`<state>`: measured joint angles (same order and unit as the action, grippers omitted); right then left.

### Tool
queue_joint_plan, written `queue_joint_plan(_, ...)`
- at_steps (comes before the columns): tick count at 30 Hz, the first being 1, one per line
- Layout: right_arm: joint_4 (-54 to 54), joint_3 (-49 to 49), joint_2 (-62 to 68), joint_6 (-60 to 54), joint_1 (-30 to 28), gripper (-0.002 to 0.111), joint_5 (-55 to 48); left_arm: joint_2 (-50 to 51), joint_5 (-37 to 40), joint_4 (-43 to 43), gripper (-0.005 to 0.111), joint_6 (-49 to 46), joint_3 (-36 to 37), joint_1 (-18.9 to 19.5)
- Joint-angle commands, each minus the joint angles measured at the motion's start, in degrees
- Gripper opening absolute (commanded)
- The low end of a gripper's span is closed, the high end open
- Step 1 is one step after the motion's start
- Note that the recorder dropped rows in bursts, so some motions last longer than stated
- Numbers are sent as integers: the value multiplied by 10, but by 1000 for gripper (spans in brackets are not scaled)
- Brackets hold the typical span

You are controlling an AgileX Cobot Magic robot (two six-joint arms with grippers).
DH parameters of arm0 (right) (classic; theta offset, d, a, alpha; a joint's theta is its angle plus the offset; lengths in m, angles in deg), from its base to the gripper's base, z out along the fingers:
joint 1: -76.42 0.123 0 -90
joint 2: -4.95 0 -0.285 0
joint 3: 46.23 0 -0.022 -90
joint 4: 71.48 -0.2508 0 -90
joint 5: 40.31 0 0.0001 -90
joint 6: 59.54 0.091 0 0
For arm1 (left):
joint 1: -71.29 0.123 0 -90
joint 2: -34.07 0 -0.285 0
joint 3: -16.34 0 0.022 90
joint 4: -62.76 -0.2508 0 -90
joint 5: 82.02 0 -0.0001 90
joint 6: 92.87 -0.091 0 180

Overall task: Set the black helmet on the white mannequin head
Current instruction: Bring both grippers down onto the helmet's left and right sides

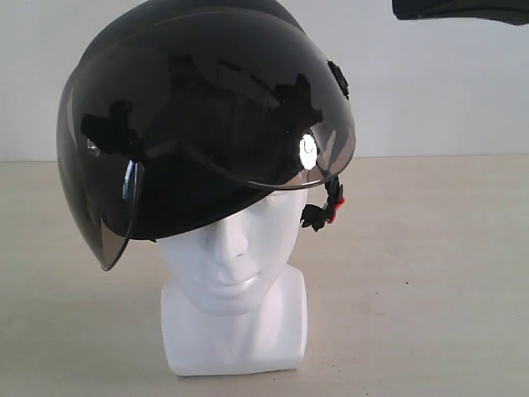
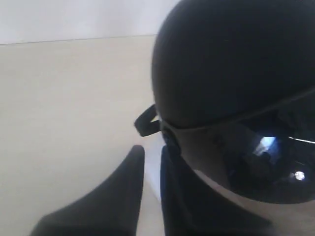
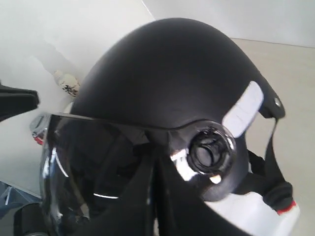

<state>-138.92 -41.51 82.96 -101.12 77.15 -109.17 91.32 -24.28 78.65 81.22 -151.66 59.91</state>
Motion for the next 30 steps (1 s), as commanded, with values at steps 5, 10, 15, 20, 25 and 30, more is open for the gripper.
queue_joint_plan(5,-32,-2,-17,-82,92,0,55,74,-80,154,13,-110,-4,-5)
queue_joint_plan(10,49,-2,-16,-38,160,0,164,112,-78,330,13,-214,-4,-5)
queue_joint_plan(15,57,-2,-13,-18,165,0,200,109,-98,342,13,-215,-8,-5)
queue_joint_plan(20,56,-16,22,8,165,0,186,120,-95,348,13,-215,-8,-5)
queue_joint_plan(25,60,-50,50,13,165,0,143,122,-78,371,13,-215,-8,-5)
queue_joint_plan(30,141,-48,53,64,165,0,107,122,-55,379,13,-209,-8,-8)
